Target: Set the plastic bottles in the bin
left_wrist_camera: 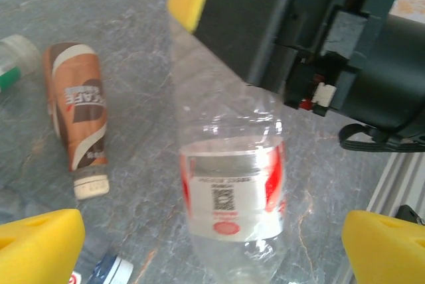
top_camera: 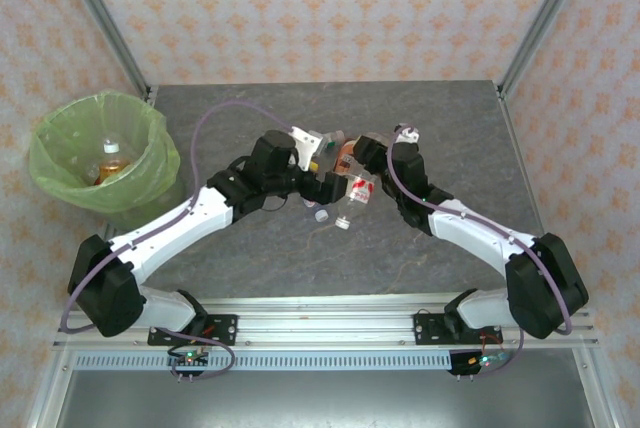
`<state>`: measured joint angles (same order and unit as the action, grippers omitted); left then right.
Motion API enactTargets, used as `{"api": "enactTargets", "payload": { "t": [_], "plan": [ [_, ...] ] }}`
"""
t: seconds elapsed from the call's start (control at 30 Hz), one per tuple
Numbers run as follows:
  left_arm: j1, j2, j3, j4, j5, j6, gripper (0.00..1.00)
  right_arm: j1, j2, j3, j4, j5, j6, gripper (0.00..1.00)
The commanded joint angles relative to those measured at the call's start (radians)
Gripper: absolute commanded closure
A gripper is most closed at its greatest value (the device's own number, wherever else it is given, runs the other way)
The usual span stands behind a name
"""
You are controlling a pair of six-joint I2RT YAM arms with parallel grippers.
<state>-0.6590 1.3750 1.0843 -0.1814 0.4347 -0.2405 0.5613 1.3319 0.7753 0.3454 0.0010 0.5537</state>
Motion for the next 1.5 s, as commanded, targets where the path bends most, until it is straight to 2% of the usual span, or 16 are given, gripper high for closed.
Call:
{"api": "enactTargets", "payload": {
  "t": [0.0, 0.2, 0.53, 0.63, 0.7, 0.9, 1.3, 1.47],
  "plan": [
    [-0.021, 0.032, 0.015, 0.060, 0.012, 0.018, 0.00, 0.012, -0.025, 0.036, 0.072, -0.030, 0.027, 0.41],
    [-0.061, 0.119, 0.062, 0.041, -0.042, 0.017, 0.02, 0.038, -0.021, 0.066, 0.083, -0.045, 0.037, 0.41],
    [-0.063, 0.170, 0.075, 0.077, -0.034, -0.014, 0.24, 0.049, -0.018, 0.061, 0.102, -0.047, 0.092, 0.39],
    [-0.063, 0.170, 0.074, 0.073, -0.040, -0.015, 0.34, 0.049, -0.016, 0.060, 0.100, -0.052, 0.101, 0.39],
    [-0.063, 0.169, 0.072, 0.066, -0.045, -0.015, 0.37, 0.048, -0.016, 0.059, 0.100, -0.051, 0.105, 0.38],
    [-0.062, 0.154, 0.077, 0.054, -0.082, -0.006, 0.38, 0.048, -0.008, 0.088, 0.044, -0.084, 0.083, 0.28],
    [-0.058, 0.160, 0.075, 0.064, -0.136, -0.037, 0.40, 0.042, -0.041, 0.081, -0.005, -0.037, 0.058, 0.14],
    [-0.044, 0.167, 0.072, 0.067, -0.151, -0.055, 0.41, 0.025, -0.063, 0.070, -0.016, -0.038, 0.055, 0.01]
  ]
}}
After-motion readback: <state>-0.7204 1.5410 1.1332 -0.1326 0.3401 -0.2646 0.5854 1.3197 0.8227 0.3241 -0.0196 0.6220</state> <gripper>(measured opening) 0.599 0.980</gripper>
